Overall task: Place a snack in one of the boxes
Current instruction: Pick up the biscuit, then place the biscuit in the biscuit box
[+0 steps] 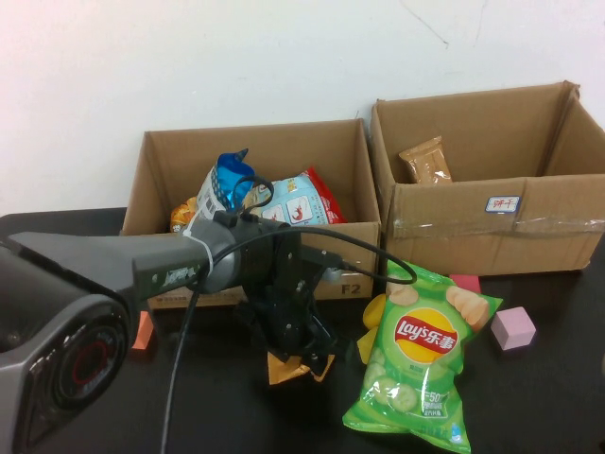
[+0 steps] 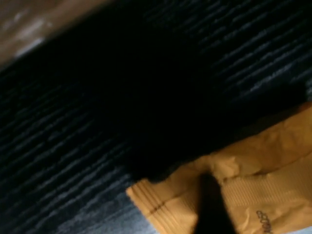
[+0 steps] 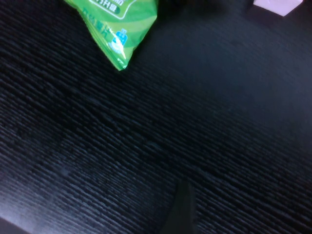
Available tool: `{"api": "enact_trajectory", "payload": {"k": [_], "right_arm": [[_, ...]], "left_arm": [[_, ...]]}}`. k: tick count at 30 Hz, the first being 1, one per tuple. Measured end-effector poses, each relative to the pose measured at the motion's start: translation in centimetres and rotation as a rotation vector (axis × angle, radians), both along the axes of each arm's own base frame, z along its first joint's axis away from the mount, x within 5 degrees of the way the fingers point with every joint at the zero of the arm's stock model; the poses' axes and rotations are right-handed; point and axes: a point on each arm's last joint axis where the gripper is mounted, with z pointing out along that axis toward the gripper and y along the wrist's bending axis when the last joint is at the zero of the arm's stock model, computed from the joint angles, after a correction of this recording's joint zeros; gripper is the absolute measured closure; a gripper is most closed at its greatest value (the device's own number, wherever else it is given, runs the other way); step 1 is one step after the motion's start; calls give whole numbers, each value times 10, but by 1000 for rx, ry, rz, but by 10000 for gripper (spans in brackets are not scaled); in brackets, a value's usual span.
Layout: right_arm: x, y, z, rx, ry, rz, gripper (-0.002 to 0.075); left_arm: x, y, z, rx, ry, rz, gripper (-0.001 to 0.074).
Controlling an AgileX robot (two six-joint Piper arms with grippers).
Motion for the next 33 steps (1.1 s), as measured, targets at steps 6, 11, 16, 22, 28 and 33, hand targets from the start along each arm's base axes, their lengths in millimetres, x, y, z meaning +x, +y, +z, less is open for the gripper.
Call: {"api": "enact_trajectory", "payload": {"k": [6, 11, 16, 22, 28, 33], "right_arm": [[0, 0, 0, 1, 0, -1, 130], [0, 0, 0, 1, 0, -1, 130], [0, 0, 0, 1, 0, -1, 130], [0, 0, 0, 2, -2, -1, 130], [4, 1, 2, 17, -45, -1, 130], [7, 3, 4, 34, -88, -2, 130]], "left_arm": [[-3, 1, 1, 14, 38, -5, 609], [-5, 2, 5, 23, 58, -11, 698], [-11, 4, 29, 29, 81, -41, 708], [-20, 2, 95, -87, 5, -102, 710], [-6, -20, 189, -373, -234, -116, 713], [26, -41, 234, -558, -463, -80, 713]]}}
